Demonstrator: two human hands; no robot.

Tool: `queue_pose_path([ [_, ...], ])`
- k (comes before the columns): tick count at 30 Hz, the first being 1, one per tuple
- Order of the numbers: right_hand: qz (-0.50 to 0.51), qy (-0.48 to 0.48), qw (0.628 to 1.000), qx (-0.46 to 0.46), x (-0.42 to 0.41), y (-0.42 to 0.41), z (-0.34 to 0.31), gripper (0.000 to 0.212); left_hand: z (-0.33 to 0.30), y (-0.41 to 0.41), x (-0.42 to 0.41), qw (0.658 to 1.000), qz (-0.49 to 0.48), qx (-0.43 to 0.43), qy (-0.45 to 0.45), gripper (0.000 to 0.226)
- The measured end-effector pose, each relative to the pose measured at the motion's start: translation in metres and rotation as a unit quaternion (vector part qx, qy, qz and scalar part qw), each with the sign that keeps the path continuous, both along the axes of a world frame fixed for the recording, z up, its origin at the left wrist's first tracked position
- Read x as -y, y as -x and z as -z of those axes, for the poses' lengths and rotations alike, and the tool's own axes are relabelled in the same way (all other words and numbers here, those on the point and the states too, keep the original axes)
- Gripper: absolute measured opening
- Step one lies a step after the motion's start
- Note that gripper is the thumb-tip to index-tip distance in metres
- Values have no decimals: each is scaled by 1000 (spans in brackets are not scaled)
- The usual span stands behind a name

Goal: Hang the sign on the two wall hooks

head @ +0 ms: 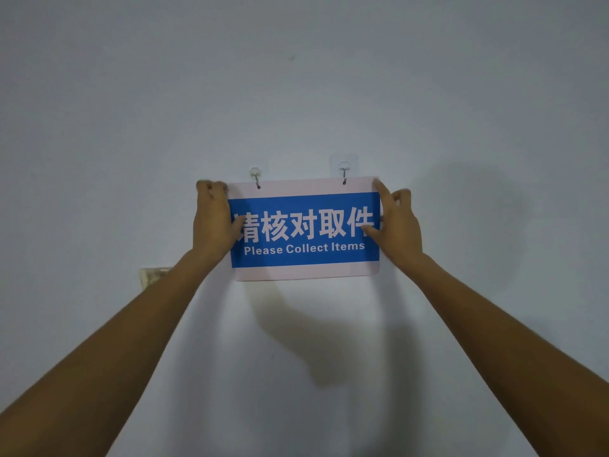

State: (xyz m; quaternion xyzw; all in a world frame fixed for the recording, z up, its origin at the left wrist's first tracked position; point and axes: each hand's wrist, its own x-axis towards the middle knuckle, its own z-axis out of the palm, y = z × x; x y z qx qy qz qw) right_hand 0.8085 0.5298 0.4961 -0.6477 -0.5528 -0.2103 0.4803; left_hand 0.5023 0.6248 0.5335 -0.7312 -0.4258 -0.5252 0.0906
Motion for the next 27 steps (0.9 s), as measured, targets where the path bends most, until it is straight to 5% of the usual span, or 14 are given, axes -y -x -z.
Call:
queue_pose_path([
  [7, -21, 9, 994, -109, 9, 8, 89, 84, 106, -6, 2, 986, -18, 84, 140, 52],
  [13, -94, -25, 977, -188, -6, 15, 111, 83, 120, -7, -1, 980, -22, 107, 164, 34],
  [19, -70, -22, 984, -162, -9, 16, 114, 88, 121, -6, -4, 985, -41, 102, 135, 28],
  [27, -102, 93, 982, -127, 25, 5, 147, 85, 157, -6, 17, 966, -40, 108, 231, 30],
])
